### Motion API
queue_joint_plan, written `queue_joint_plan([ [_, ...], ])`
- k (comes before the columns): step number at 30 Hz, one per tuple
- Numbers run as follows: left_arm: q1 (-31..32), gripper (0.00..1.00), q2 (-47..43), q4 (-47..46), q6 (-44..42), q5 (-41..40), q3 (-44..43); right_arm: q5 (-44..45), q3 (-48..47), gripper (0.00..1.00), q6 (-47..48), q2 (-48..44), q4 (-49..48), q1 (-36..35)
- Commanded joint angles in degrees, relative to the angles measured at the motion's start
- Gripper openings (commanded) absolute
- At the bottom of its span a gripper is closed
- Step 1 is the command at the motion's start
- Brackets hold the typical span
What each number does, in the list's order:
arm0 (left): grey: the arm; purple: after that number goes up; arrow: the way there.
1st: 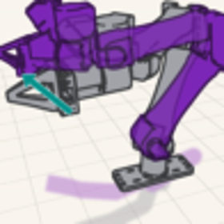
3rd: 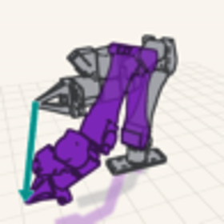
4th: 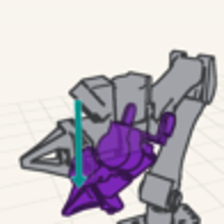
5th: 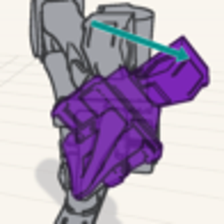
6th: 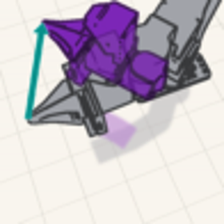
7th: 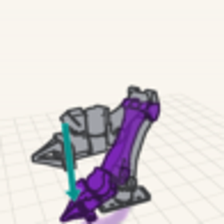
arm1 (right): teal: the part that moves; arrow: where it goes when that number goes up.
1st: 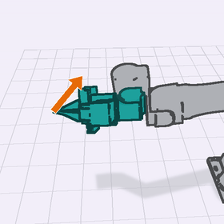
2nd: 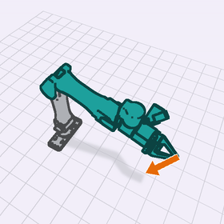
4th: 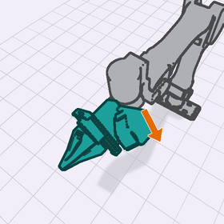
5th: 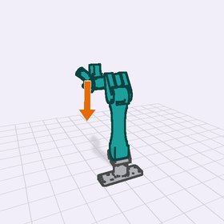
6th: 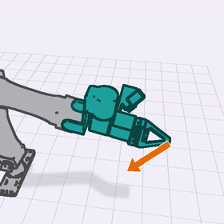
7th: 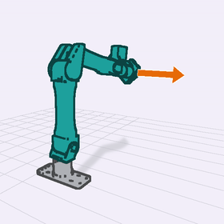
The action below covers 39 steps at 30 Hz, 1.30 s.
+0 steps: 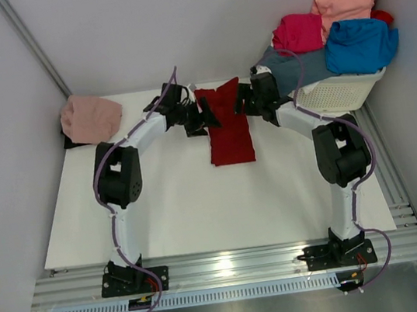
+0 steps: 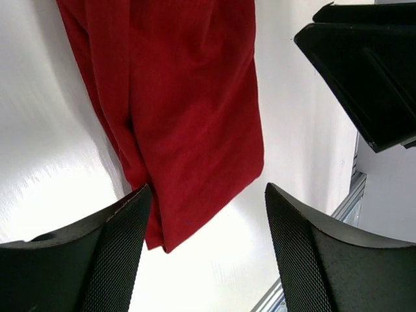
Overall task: Fold and stack the t-shirts
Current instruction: Fold the folded rectangular tshirt in 1/3 of the way, then grab one side of the 2/3 rectangular tshirt with both arms
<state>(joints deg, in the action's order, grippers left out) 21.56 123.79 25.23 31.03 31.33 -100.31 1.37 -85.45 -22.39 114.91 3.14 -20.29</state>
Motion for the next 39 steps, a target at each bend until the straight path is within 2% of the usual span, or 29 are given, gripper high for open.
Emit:
queue_joint_plan([
  [1, -0.38, 0.75, -6.97, -6.39, 1.13, 1.09, 4.23, 1.97, 2.29, 0.74, 0.77, -5.22, -1.29, -0.01],
  [2, -0.12, 0.75, -9.07, -8.34, 2.36, 2.14, 9.99, 2.5, 5.0, 0.74, 0.34, -6.1, -1.29, -0.01],
  [4, 0.84, 0.76, -10.4, -11.42, 3.33, 2.24, 14.85, 2.41, 8.44, 0.74, -0.19, -9.07, -2.17, -0.1],
  [9, 3.92, 0.76, -9.88, -11.17, 2.81, 0.67, 19.62, 2.68, 16.27, 0.74, -1.34, -12.96, -4.63, -1.24],
  [21, 6.56, 0.76, -7.68, -10.03, 2.72, -0.3, 21.12, -3.65, 28.76, 0.69, -6.17, -14.46, -9.99, -4.22],
  [27, 6.83, 0.76, -7.42, -8.62, 2.28, -1.01, 22.79, -4.7, 31.66, 0.61, -6.7, -14.1, -11.13, -6.33],
  [30, 7.35, 0.74, -7.51, -7.05, 1.85, -1.36, 23.32, -5.41, 32.36, 0.49, -6.7, -13.84, -11.22, -7.3],
  [32, 8.05, 0.72, -7.77, -5.9, 1.32, -1.45, 24.28, -5.76, 32.71, 0.26, -6.79, -13.93, -10.87, -7.74],
  [33, 8.32, 0.71, -7.95, -5.64, 1.06, -1.62, 24.72, -5.67, 32.98, 0.08, -6.87, -14.1, -10.78, -8.27],
  [34, 9.1, 0.69, -8.29, -5.46, 0.62, -1.8, 25.16, -5.93, 33.5, 0.01, -6.96, -14.45, -10.78, -8.36],
  [37, 10.69, 0.42, -9.0, -5.02, 0.0, -0.75, 27.88, -6.37, 35.35, 0.0, -7.14, -15.42, -10.87, -9.15],
  [38, 11.04, 0.17, -9.26, -4.67, -0.17, -0.57, 29.02, -6.55, 35.96, 0.0, -7.31, -16.46, -10.7, -9.41],
  [39, 11.39, 0.03, -9.53, -4.49, -0.26, -0.66, 30.16, -6.73, 36.58, 0.0, -7.49, -17.08, -10.52, -9.67],
])
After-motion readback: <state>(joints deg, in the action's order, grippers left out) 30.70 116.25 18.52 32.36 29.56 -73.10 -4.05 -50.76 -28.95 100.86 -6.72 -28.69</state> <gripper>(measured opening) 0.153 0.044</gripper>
